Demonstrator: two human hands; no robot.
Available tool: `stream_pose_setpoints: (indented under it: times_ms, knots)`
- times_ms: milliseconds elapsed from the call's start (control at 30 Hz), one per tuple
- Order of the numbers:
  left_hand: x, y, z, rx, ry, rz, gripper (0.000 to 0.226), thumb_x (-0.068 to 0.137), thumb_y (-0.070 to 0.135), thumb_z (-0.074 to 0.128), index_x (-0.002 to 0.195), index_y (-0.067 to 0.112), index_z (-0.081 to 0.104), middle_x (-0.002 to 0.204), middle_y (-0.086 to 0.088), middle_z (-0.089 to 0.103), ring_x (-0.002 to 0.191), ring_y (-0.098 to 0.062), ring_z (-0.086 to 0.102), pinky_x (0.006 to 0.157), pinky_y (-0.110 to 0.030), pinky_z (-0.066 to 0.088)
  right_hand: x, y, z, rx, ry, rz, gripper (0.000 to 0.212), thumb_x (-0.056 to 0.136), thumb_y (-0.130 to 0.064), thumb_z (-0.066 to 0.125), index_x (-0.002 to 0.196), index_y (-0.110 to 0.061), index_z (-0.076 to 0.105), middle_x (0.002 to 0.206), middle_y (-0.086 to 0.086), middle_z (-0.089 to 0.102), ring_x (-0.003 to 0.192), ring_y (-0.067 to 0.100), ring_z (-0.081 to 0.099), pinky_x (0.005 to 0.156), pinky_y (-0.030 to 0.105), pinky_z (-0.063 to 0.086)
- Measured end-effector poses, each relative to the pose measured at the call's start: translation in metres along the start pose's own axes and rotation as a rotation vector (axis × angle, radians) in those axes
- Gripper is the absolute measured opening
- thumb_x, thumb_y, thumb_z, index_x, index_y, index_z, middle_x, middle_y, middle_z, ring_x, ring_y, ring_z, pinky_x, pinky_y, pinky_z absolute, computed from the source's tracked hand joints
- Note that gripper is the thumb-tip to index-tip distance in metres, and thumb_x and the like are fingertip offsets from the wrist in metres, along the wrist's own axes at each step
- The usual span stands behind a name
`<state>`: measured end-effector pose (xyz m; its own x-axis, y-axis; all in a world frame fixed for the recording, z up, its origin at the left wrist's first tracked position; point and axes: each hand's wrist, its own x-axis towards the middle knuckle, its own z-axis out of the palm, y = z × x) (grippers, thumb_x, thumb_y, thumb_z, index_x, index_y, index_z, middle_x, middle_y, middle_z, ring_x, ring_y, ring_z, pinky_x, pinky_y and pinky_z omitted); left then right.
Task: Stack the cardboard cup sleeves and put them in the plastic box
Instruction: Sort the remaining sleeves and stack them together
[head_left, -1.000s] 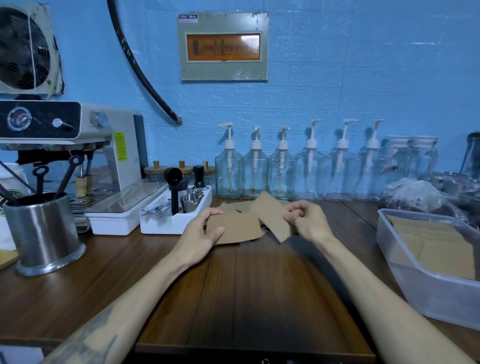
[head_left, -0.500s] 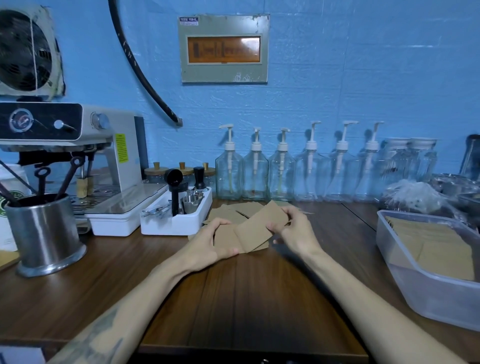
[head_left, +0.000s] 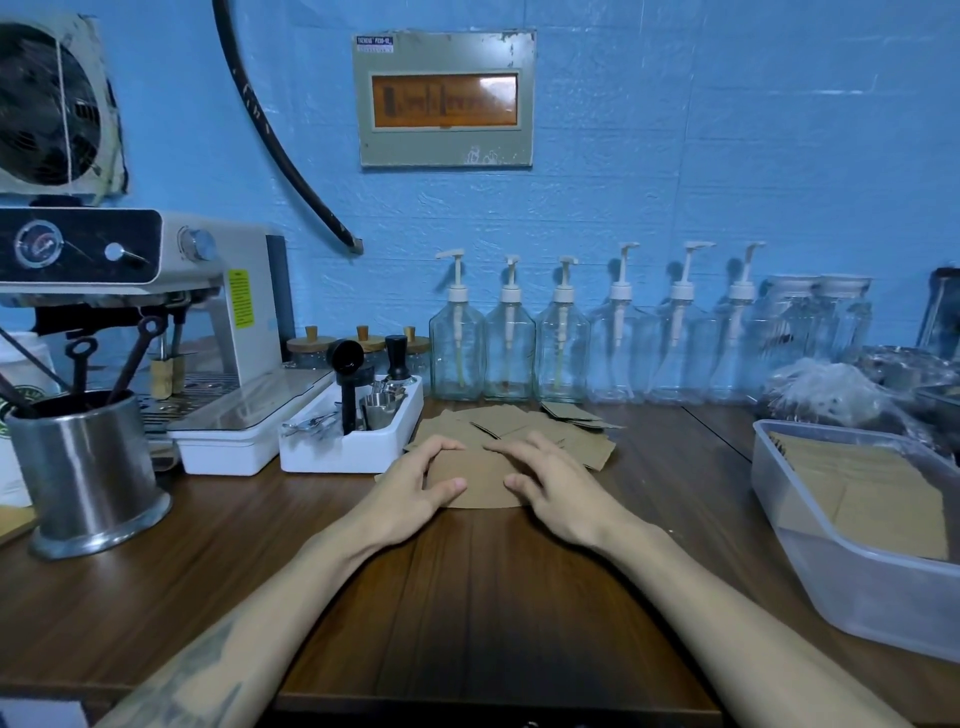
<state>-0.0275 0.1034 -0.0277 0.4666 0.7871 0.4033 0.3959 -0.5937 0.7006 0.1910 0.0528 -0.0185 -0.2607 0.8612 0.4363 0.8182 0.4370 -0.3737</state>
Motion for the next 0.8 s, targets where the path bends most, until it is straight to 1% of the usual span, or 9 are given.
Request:
stream_pose_setpoints:
  times_ms: [33, 100, 167, 233, 300, 400, 600, 667, 800]
  knots:
    - [0.000, -0.002, 0.000, -0.004, -0.012, -0.004, 0.027, 0.093, 0.022, 0.066, 0.114, 0.036, 0.055, 0.103, 0.012, 0.066, 0.093, -0.001, 0.062, 0.086, -0.028, 0.051, 0.001, 0.001, 0.000, 0.026, 0.016, 0.003, 0.041, 0.099, -0.020, 0.052, 0.139, -0.031, 0.050, 0.127, -0.008, 0.052, 0.121, 0.013, 0.047, 0.104, 0.031, 0.038]
    - [0.001, -0.005, 0.000, -0.003, -0.019, -0.013, 0.027, 0.093, 0.024, 0.066, 0.114, 0.037, 0.054, 0.105, 0.013, 0.064, 0.096, -0.005, 0.061, 0.086, -0.026, 0.050, 0.004, 0.002, -0.003, 0.075, 0.046, 0.016, 0.036, 0.096, -0.016, 0.057, 0.130, -0.031, 0.058, 0.124, -0.009, 0.058, 0.118, 0.011, 0.051, 0.103, 0.034, 0.041]
    - [0.002, -0.003, 0.000, -0.044, 0.002, -0.016, 0.027, 0.094, 0.024, 0.065, 0.118, 0.031, 0.054, 0.096, 0.014, 0.061, 0.087, -0.002, 0.056, 0.082, -0.020, 0.045, 0.006, 0.005, -0.009, 0.115, 0.075, 0.053, 0.034, 0.094, -0.014, 0.060, 0.124, -0.029, 0.062, 0.122, -0.008, 0.061, 0.115, 0.011, 0.052, 0.103, 0.036, 0.042]
    - [0.004, -0.004, -0.002, -0.103, 0.071, -0.016, 0.024, 0.095, 0.022, 0.063, 0.117, 0.026, 0.055, 0.085, 0.007, 0.060, 0.077, -0.009, 0.052, 0.079, -0.024, 0.043, 0.005, 0.011, -0.017, 0.120, 0.114, 0.108, 0.033, 0.094, -0.011, 0.060, 0.123, -0.028, 0.063, 0.122, -0.006, 0.063, 0.115, 0.012, 0.052, 0.103, 0.035, 0.042]
    - [0.005, -0.007, -0.006, -0.085, 0.169, -0.042, 0.018, 0.097, 0.023, 0.060, 0.115, 0.024, 0.057, 0.085, 0.003, 0.065, 0.078, -0.018, 0.053, 0.078, -0.025, 0.043, 0.001, 0.019, -0.024, 0.103, 0.151, 0.184, 0.034, 0.095, -0.011, 0.059, 0.123, -0.030, 0.062, 0.124, -0.005, 0.062, 0.118, 0.014, 0.052, 0.103, 0.035, 0.042]
    - [0.005, -0.014, -0.011, 0.049, 0.253, -0.065, 0.014, 0.098, 0.023, 0.058, 0.111, 0.025, 0.059, 0.089, 0.007, 0.068, 0.077, -0.010, 0.054, 0.075, -0.025, 0.045, -0.004, 0.031, -0.030, 0.060, 0.133, 0.267, 0.035, 0.094, -0.011, 0.059, 0.122, -0.032, 0.061, 0.126, -0.003, 0.061, 0.120, 0.019, 0.052, 0.104, 0.039, 0.041]
    - [0.005, -0.021, -0.012, 0.305, 0.210, -0.072, 0.015, 0.094, 0.029, 0.061, 0.109, 0.031, 0.064, 0.103, 0.017, 0.051, 0.103, -0.005, 0.054, 0.100, -0.038, 0.044, -0.004, 0.034, -0.030, 0.065, 0.110, 0.291, 0.036, 0.095, -0.012, 0.059, 0.126, -0.030, 0.059, 0.130, -0.002, 0.059, 0.123, 0.020, 0.050, 0.105, 0.036, 0.039]
    - [0.004, -0.021, -0.011, 0.345, 0.170, -0.060, 0.020, 0.094, 0.034, 0.060, 0.113, 0.032, 0.064, 0.108, 0.016, 0.051, 0.111, -0.008, 0.054, 0.104, -0.041, 0.042, -0.004, 0.035, -0.030, 0.066, 0.106, 0.293, 0.035, 0.095, -0.012, 0.059, 0.125, -0.030, 0.059, 0.129, -0.002, 0.060, 0.122, 0.020, 0.050, 0.105, 0.037, 0.039]
    - [0.009, -0.018, -0.008, 0.401, 0.120, -0.008, 0.022, 0.095, 0.036, 0.057, 0.116, 0.032, 0.063, 0.110, 0.019, 0.047, 0.114, -0.006, 0.050, 0.106, -0.039, 0.040, -0.005, 0.040, -0.033, 0.082, 0.103, 0.306, 0.036, 0.094, -0.009, 0.058, 0.120, -0.034, 0.061, 0.124, -0.004, 0.061, 0.119, 0.019, 0.052, 0.101, 0.037, 0.042]
